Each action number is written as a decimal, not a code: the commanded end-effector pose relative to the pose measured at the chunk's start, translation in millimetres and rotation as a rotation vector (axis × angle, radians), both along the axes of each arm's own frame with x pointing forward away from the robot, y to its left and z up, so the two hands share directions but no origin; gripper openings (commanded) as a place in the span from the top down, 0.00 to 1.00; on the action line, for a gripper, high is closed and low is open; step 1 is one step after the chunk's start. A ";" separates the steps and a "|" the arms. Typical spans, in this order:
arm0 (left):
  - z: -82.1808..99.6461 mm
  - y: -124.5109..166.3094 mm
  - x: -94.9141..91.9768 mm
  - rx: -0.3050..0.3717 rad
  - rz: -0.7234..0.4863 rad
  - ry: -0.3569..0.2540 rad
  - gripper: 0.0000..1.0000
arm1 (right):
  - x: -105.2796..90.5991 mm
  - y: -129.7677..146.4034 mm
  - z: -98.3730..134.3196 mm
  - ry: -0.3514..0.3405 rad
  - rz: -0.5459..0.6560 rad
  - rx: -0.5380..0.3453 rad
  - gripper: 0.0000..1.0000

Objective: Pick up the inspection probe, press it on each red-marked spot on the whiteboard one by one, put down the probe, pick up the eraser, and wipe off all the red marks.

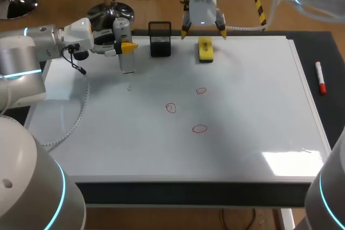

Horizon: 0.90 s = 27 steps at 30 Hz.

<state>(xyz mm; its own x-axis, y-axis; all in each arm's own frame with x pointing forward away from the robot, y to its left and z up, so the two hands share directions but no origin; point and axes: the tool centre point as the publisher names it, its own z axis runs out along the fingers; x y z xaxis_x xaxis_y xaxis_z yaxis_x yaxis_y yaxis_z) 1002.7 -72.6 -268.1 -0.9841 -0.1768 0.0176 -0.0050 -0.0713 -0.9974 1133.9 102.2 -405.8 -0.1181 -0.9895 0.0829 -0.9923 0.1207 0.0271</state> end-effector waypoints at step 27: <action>0.4 0.0 0.7 -0.001 -0.001 -0.001 1.00 | -15.3 2.9 -17.2 -0.009 0.009 0.074 0.00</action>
